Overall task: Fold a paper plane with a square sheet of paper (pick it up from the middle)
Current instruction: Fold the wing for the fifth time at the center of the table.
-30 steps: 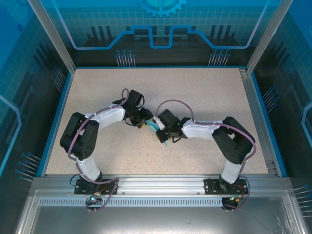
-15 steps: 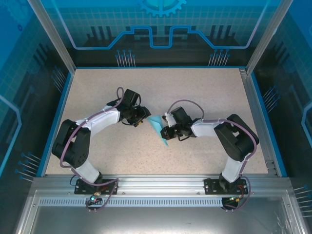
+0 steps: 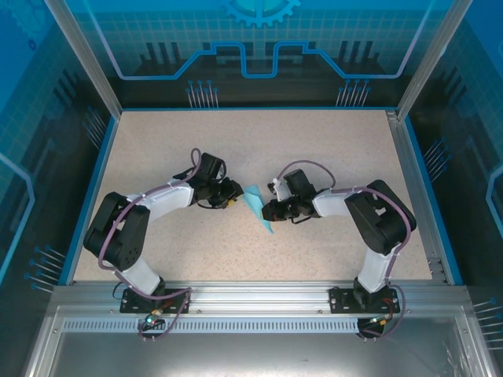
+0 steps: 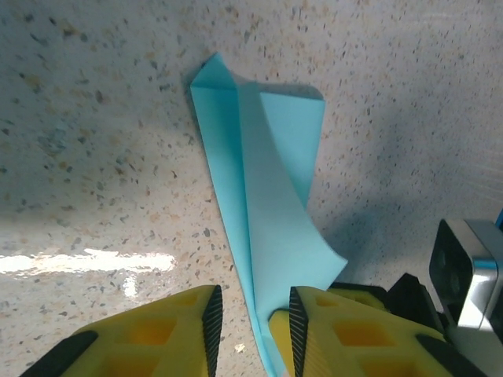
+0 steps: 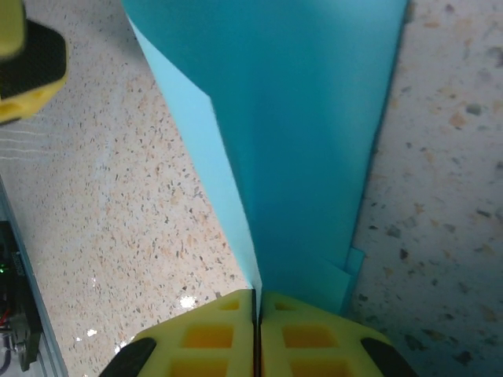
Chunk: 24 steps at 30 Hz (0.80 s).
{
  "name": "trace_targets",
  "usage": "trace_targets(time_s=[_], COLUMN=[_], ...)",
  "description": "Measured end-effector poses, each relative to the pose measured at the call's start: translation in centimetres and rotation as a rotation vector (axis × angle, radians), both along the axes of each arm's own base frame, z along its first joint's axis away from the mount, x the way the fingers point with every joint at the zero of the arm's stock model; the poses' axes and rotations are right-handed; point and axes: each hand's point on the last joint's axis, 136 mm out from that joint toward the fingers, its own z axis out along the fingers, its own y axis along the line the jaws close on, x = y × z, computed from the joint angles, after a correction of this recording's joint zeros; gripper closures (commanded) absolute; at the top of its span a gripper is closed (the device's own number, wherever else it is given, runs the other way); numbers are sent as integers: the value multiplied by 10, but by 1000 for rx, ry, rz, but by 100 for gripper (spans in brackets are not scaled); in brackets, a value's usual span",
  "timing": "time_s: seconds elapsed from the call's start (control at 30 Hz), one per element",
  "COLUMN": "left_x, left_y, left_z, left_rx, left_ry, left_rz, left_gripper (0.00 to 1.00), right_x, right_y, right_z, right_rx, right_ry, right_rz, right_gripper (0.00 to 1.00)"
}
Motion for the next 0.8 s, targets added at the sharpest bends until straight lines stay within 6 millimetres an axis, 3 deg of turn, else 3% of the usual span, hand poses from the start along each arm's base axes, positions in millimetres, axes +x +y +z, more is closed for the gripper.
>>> trace_targets(time_s=[0.8], left_x=[-2], left_y=[-58], left_z=[2], left_rx=[-183], left_ry=[-95], left_rz=[-167], left_gripper=[70], right_x=[1], right_y=[-1], right_z=[-6], right_rx=[22], right_ry=[124], right_rz=[-12], right_gripper=[90])
